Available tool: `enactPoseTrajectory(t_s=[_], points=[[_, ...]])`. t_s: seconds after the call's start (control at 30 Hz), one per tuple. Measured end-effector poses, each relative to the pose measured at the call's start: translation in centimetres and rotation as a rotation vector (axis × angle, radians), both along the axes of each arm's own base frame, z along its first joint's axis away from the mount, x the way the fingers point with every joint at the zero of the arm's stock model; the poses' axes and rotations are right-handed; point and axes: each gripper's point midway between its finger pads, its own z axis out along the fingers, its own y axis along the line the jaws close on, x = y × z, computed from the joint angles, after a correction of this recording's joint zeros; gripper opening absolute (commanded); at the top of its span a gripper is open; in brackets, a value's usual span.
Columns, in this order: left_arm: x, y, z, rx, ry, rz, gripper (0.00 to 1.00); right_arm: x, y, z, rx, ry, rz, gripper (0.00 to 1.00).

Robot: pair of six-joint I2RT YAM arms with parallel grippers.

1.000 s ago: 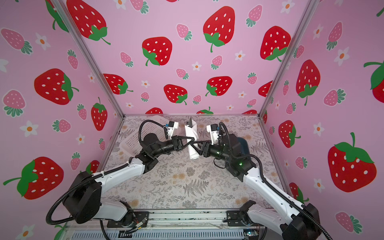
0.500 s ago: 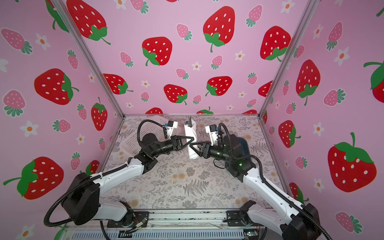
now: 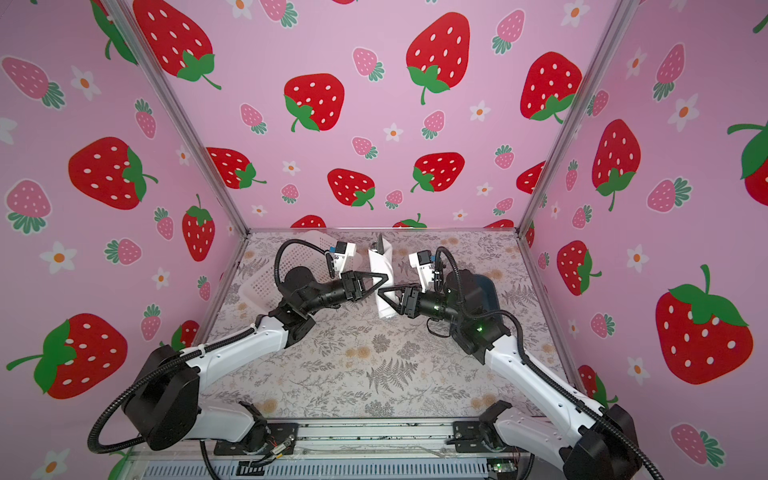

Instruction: Place the utensils on the paper napkin and roll it up

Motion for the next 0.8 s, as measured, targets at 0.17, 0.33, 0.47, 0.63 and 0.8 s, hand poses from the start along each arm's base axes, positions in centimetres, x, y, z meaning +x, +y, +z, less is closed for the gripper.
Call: enactPoseTrajectory(t_s=[0.17,0.33,0.47,0.63,0.8], points=[[-0.02,0.01,0.03,0.0,-0.001,0.0,0.02,0.0,-0.01,-0.21,-0.003,0.002,0.0,0.42],[-0.01,0.02,0.02,0.0,-0.001,0.0,0.02,-0.05,-0.01,-0.37,-0.005,0.005,0.002,0.42],[-0.01,0.02,0.02,0.0,-0.001,0.0,0.02,-0.07,-0.01,-0.37,-0.005,0.005,0.003,0.42],[-0.01,0.02,0.02,0.0,-0.001,0.0,0.02,0.0,-0.15,-0.59,-0.004,0.009,0.001,0.38],[-0.07,0.01,0.07,-0.001,-0.002,-0.003,0.02,-0.29,-0.08,-0.48,0.011,0.017,0.018,0.37]])
